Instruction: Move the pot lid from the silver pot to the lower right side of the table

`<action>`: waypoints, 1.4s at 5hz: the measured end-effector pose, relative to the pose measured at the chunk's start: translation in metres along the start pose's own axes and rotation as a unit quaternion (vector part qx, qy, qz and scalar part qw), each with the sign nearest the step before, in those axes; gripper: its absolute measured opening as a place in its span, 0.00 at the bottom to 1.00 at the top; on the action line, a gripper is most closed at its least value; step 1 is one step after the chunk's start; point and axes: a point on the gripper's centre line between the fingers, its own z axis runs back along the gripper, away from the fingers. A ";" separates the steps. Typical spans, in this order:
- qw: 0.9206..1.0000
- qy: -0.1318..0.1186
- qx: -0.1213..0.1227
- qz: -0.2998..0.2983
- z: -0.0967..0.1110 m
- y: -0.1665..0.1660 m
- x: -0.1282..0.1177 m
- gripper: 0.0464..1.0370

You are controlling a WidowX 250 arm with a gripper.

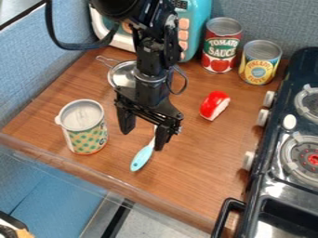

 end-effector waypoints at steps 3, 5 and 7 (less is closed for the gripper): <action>0.999 -0.003 -0.009 0.045 0.021 0.042 0.061 0.96; 0.999 -0.026 0.013 0.036 0.031 0.078 0.110 0.96; 0.999 0.009 -0.004 0.050 -0.009 0.105 0.106 0.96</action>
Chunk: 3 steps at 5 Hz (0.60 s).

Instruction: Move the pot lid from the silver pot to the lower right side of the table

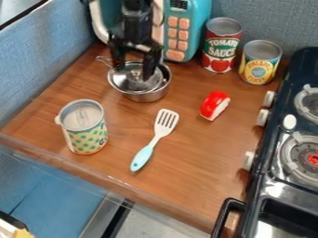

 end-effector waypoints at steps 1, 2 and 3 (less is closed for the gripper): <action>1.000 -0.005 0.000 0.003 -0.004 0.004 0.008 0.96; 1.000 -0.009 0.000 0.002 -0.005 0.003 0.013 0.91; 1.000 -0.015 -0.005 -0.005 -0.007 0.001 0.013 0.65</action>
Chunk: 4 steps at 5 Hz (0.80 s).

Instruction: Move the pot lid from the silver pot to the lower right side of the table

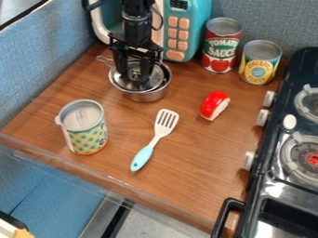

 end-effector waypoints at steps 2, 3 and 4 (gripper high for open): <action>1.000 -0.001 -0.003 -0.006 0.000 -0.002 -0.003 0.24; 1.000 0.000 -0.006 0.002 0.006 -0.006 -0.010 0.24; 0.999 -0.043 -0.002 -0.008 0.045 -0.026 -0.018 0.24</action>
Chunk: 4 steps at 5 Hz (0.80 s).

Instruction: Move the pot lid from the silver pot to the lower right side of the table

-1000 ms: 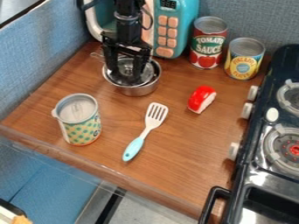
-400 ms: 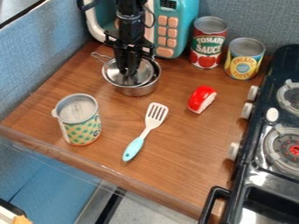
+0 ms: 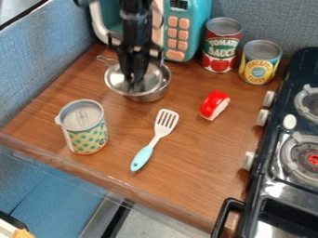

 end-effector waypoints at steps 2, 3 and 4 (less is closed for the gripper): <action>0.997 0.005 -0.009 -0.076 0.001 -0.074 -0.044 0.24; 0.993 0.030 -0.025 -0.109 -0.017 -0.113 -0.072 0.24; 0.990 0.037 -0.036 -0.129 -0.028 -0.136 -0.089 0.24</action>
